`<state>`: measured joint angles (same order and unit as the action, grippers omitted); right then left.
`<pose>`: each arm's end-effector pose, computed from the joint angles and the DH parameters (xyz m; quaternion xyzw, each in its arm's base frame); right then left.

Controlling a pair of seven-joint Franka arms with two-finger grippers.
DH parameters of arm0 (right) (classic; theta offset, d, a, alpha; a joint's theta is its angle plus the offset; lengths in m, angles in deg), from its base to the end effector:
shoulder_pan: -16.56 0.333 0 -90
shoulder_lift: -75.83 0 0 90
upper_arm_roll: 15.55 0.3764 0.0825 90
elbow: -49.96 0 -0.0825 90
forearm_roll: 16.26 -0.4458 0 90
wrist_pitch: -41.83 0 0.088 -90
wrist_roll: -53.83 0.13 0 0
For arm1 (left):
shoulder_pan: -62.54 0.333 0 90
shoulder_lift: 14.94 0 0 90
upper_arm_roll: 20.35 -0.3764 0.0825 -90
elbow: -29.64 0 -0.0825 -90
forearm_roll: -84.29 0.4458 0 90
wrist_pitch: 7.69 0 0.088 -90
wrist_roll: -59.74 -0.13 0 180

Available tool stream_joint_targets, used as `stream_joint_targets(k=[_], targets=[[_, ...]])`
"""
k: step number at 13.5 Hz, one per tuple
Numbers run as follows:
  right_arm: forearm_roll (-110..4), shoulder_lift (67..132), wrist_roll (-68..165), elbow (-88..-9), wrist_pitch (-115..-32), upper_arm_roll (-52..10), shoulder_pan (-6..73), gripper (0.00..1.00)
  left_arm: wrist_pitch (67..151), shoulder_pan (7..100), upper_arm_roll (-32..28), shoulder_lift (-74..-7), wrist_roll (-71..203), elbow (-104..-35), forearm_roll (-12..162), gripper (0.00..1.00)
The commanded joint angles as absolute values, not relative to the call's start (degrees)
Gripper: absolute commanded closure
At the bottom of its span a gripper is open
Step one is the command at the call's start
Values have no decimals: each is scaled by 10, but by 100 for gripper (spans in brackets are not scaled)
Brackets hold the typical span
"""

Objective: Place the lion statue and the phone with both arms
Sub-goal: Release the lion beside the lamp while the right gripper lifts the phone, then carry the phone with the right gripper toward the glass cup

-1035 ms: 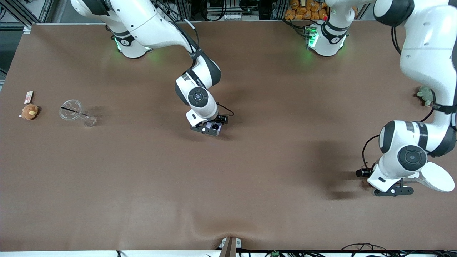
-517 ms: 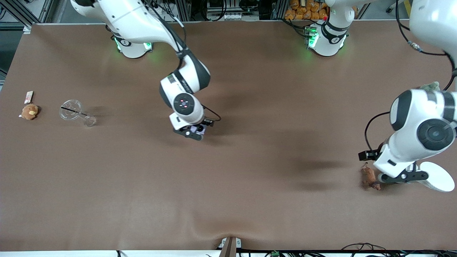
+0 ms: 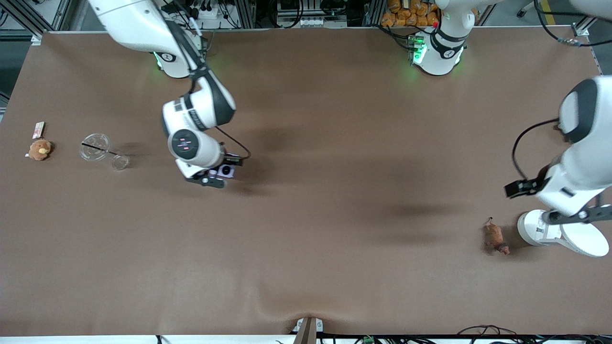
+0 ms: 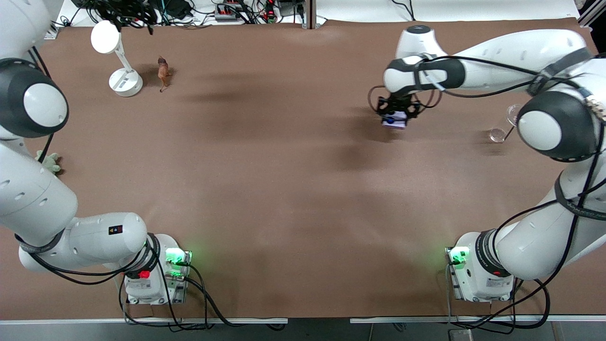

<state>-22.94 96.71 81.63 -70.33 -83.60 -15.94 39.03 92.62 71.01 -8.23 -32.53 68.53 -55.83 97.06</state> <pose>0.5580 0.2332 0.2109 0.9857 -0.0892 -0.1413 0.0203 0.7273 -0.0027 0.5179 -0.9964 -0.0267 0.0118 0.0790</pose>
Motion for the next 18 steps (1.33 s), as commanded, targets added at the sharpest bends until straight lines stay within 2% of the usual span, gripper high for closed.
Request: stream_joint_targets(k=[1,3,7,9,11,18], targets=[[-215,910,732,-776,-845,-151,325,100,879,633,-179,-252,633,-583,909,0],[-213,906,669,-790,-844,-150,276,100,841,590,-220,-203,621,-584,892,0],[-213,910,541,-808,-861,-150,191,100,759,581,-220,-135,570,-594,865,0],[-213,916,499,-825,-908,-150,164,100,741,581,-215,-121,562,-593,857,0],[-213,924,479,-825,-910,-150,141,100,724,585,-208,-112,533,-594,856,0],[-213,941,479,-839,-933,-150,142,100,743,592,-213,-126,490,-577,865,0]])
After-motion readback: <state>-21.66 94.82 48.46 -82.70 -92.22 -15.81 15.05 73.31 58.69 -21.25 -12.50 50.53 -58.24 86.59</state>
